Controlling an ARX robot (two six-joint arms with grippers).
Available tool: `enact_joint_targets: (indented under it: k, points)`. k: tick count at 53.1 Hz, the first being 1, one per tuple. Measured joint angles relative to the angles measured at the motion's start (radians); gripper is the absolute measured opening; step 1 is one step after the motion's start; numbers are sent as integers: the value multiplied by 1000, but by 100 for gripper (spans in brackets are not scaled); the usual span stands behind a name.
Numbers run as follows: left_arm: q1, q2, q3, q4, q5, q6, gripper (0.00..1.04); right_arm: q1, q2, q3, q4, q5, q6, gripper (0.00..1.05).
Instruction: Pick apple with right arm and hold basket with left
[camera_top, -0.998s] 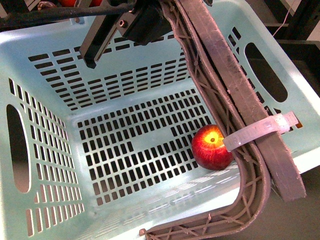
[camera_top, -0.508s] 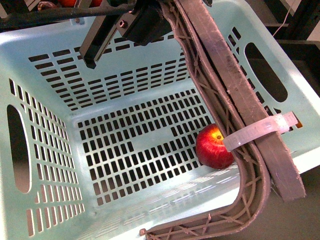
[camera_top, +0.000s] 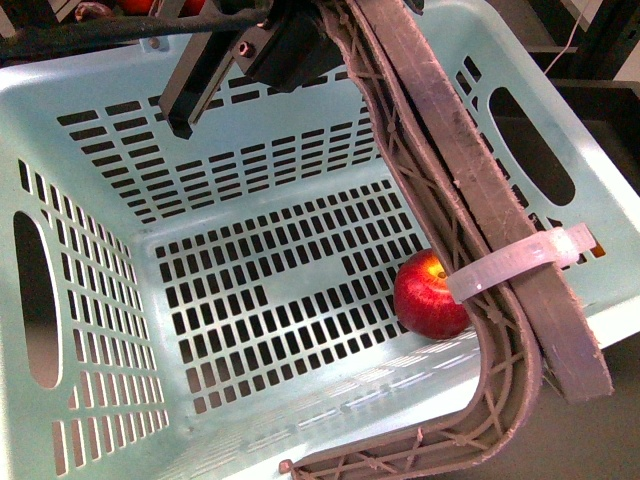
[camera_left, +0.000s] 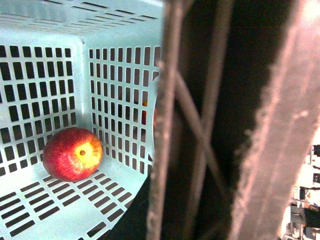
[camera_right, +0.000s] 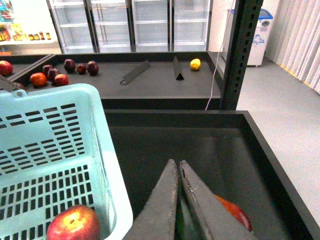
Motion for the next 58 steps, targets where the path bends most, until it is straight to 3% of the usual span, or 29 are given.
enact_joint_targets:
  k: [4,32,38,44,47,58]
  points:
    - [0,0,0,0,-2,2,14,0,0,0,0,0,0,24]
    - [0,0,0,0,-2,2,14,0,-1,0,0,0,0,97]
    - [-3,0,0,0,-27,-3,14,0,-1,0,0,0,0,96]
    - [-16,0,0,0,-225,-75,14,0,-1,0,0,0,0,96]
    - [-13,0,0,0,-270,-90,14,0,-1,0,0,0,0,96]
    - [53,0,16,0,-322,-130,14,0,-2,0,0,0,0,96]
